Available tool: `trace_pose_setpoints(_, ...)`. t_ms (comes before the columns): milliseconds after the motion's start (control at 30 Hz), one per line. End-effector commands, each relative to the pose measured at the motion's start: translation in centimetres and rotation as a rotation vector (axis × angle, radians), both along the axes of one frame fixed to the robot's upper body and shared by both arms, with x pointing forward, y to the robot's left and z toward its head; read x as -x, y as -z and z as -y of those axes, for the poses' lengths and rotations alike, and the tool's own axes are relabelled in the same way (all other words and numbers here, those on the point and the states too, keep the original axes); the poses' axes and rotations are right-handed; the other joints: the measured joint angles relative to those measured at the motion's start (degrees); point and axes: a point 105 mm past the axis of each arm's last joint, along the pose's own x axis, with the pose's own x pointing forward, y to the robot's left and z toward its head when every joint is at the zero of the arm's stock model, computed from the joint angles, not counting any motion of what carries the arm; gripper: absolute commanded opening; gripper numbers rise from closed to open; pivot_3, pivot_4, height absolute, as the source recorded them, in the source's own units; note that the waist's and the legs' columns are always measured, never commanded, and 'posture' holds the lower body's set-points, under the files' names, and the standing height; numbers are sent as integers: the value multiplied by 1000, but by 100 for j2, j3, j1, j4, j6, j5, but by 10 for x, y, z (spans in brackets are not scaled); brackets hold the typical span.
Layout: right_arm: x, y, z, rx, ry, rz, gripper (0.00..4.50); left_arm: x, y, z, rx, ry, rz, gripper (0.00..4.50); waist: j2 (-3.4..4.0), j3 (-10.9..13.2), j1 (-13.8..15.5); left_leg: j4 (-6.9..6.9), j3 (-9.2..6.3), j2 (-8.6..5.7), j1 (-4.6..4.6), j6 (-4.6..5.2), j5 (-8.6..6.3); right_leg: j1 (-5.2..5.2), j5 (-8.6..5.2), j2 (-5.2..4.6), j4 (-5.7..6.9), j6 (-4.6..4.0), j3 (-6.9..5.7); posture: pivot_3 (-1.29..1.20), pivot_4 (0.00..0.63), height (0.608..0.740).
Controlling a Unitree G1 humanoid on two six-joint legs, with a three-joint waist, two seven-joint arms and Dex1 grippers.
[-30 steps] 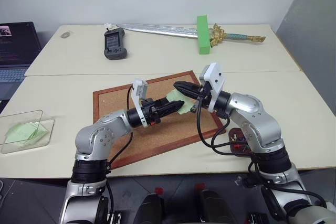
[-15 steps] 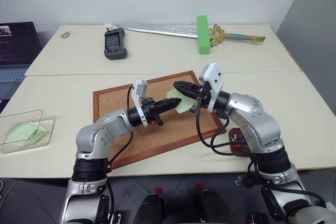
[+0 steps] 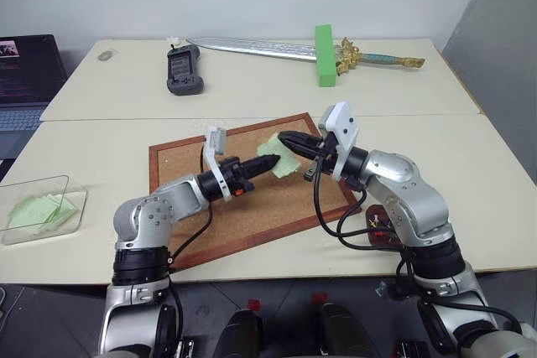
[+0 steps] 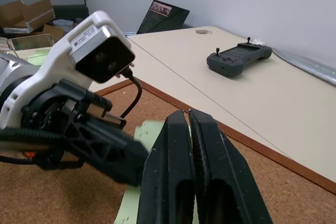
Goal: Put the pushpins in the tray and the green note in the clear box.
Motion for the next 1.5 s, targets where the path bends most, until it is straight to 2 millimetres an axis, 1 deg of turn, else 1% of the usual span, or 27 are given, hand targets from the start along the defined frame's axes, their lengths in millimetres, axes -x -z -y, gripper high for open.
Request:
trace_pose_setpoints(33, 8, -15, -3, -27, -22, 60, 0, 2, -10, 1, 16, 16, 27, 50, 0, 0, 0, 0, -1, 0, 0, 0, 0, 0, 0, 0, 0, 0, -1, 0, 150, 740)
trace_pose_setpoints(133, 9, -16, 2, -24, -8, 66, 0, 9, -13, 4, -53, 59, 88, 50, 0, 0, -2, -1, -1, 1, 0, -1, 1, 0, 0, 1, 0, 0, -1, 0, 150, 740)
trace_pose_setpoints(233, 13, -18, 15, -10, 31, 74, 0, 15, -17, 6, -156, 119, 182, 50, 0, 0, 7, -2, -2, 0, -1, -4, 2, -1, 0, 1, 0, 0, -2, 0, 150, 740)
trace_pose_setpoints(300, 17, -16, 34, 18, 101, 65, 0, 20, -27, 7, -213, 170, 264, 50, 0, 0, 13, -4, -1, 0, -1, -8, 5, 0, 0, 0, -3, 0, -1, 0, 150, 740)
trace_pose_setpoints(367, 23, -10, 56, 49, 185, 31, 0, 25, -34, 10, -292, 237, 362, 50, -4, 3, 38, -3, -2, -1, -6, -8, 4, 0, 0, -1, -6, 0, -1, 0, 150, 740)
trace_pose_setpoints(467, 37, 2, 92, 87, 311, -57, 0, 35, -37, 16, -398, 357, 504, 50, -2, 4, 61, -3, -8, -5, -20, -7, 4, -2, -1, -2, -14, 0, -3, 0, 150, 740)
trace_pose_setpoints(600, 62, 23, 127, 123, 430, -157, 0, 43, -33, 25, -497, 494, 669, 50, -2, 5, 53, -5, -9, -8, -37, -3, 1, -6, -2, -3, -25, -2, -2, 0, 150, 740)
trace_pose_setpoints(733, 85, 49, 147, 159, 483, -224, 0, 43, -21, 37, -536, 576, 758, 50, -5, 8, 26, -3, 3, -8, -33, 1, -1, 2, -5, 7, -24, -1, -3, 0, 150, 740)
trace_pose_setpoints(800, 92, 60, 152, 170, 499, -239, 0, 43, -14, 42, -535, 605, 775, 50, 1, 5, 26, -3, 17, -10, -33, 4, 0, -3, -5, 15, -18, -1, -3, 0, 150, 740)
trace_pose_setpoints(967, 100, 83, 160, 157, 549, -283, 0, 40, -5, 51, -549, 632, 839, 50, -4, 11, -9, 0, 52, -8, -6, 7, -2, 4, -7, 29, -10, 3, 17, 0, 150, 740)
trace_pose_setpoints(1033, 100, 90, 162, 147, 569, -292, 0, 39, -2, 52, -562, 647, 865, 50, -4, 11, -8, 1, 53, -7, 0, 8, -2, 7, -9, 31, -7, 7, 18, 0, 150, 740)
trace_pose_setpoints(1233, 90, 100, 166, 102, 606, -306, 0, 37, 3, 52, -570, 653, 879, 50, -5, 12, 12, 4, 56, -6, 1, 8, -2, 7, -6, 30, -5, 3, 23, 0, 150, 740)
trace_pose_setpoints(1300, 87, 101, 166, 90, 610, -301, 460, 35, 3, 53, -574, 647, 879, 0, -5, 12, 12, 2, 54, -5, 1, 8, -2, 7, -6, 30, -5, 2, 22, 0, 150, 740)
trace_pose_setpoints(1333, 86, 101, 166, 91, 610, -298, 557, 35, 4, 53, -577, 644, 879, 0, -5, 12, 12, 3, 54, -5, 0, 8, -2, 7, -6, 30, -4, 2, 21, 0, 150, 740)
trace_pose_setpoints(1367, 85, 103, 166, 96, 610, -298, 913, 35, 4, 52, -578, 640, 876, 0, -5, 12, 12, 2, 52, -5, 0, 8, -2, 7, -6, 30, -3, 1, 21, 0, 150, 740)
trace_pose_setpoints(1467, 85, 107, 168, 107, 609, -306, 1594, 35, 5, 51, -581, 636, 867, 0, -5, 12, 14, 2, 52, -5, 0, 8, -2, 7, -6, 30, -3, 1, 21, 0, 150, 740)
trace_pose_setpoints(1500, 85, 108, 169, 108, 610, -311, 1594, 35, 6, 50, -584, 635, 865, 0, -5, 12, 15, 2, 51, -5, 0, 8, -2, 7, -6, 30, -3, 1, 20, 0, 150, 740)
